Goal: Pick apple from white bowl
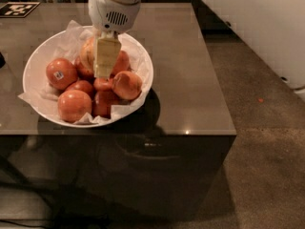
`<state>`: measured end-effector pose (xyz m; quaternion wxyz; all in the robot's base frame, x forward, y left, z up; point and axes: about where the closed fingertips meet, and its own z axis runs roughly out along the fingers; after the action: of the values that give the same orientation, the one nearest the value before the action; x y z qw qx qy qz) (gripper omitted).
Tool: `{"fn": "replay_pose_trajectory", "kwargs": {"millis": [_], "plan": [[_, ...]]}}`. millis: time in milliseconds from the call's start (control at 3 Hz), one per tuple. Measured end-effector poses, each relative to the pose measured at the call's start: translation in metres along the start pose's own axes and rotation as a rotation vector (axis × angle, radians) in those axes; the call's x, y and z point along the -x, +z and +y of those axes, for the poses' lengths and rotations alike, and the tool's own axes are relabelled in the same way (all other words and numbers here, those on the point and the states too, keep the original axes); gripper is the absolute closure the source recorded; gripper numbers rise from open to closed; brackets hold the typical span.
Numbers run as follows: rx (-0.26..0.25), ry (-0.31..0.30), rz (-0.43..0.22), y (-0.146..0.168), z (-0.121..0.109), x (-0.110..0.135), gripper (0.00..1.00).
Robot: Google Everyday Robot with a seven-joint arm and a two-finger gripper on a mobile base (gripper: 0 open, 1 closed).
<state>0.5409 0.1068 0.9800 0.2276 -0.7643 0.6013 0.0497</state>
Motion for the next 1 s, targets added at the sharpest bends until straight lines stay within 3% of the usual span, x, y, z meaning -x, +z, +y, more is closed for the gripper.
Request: {"fn": "replay_pose_trajectory", "kwargs": {"millis": [667, 1000], "plan": [[-0.051, -0.018, -0.048, -0.056, -0.011, 0.006, 1.00], [-0.114, -0.079, -0.079, -0.100, -0.016, 0.027, 1.00]]}}
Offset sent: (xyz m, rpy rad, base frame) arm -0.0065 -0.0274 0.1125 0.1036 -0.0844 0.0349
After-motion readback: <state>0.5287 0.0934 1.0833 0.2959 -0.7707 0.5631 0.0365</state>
